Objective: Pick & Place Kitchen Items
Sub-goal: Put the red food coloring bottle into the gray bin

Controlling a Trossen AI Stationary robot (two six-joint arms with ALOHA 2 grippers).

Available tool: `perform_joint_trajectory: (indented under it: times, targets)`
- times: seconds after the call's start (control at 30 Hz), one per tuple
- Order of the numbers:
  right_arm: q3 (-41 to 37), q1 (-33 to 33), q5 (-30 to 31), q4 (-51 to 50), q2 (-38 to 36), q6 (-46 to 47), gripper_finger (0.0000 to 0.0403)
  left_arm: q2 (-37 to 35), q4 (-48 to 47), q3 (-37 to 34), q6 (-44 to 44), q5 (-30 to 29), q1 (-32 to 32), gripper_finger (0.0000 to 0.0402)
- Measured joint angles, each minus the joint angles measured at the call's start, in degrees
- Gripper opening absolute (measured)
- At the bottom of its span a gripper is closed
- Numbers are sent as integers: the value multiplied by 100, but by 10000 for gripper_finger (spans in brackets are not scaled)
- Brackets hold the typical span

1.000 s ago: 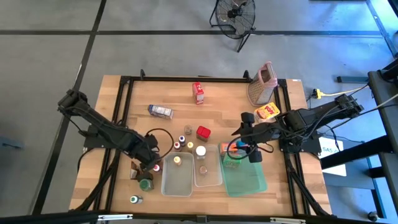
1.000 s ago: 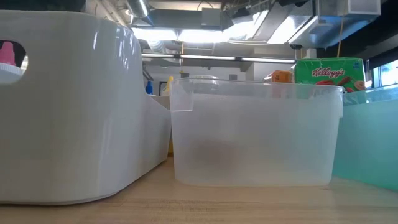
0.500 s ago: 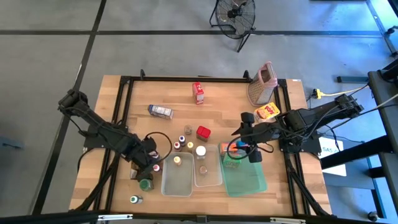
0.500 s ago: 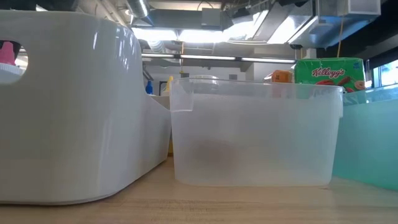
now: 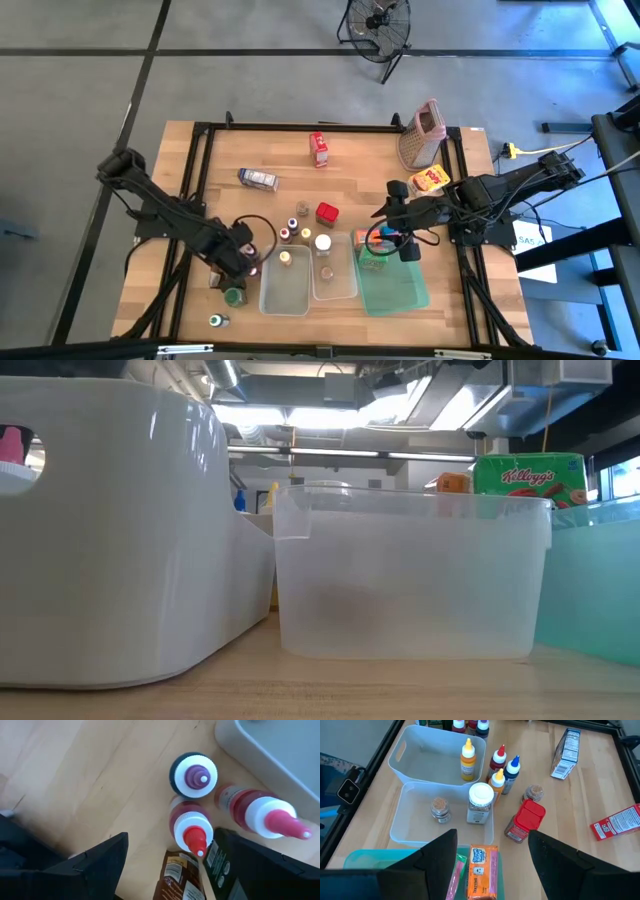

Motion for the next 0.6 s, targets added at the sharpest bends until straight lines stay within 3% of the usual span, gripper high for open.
perform_joint_trajectory:
  times: [0.6]
  targets:
    - [0,138,-154,-5,1,0,248,563,357,0,530,46,2,331]
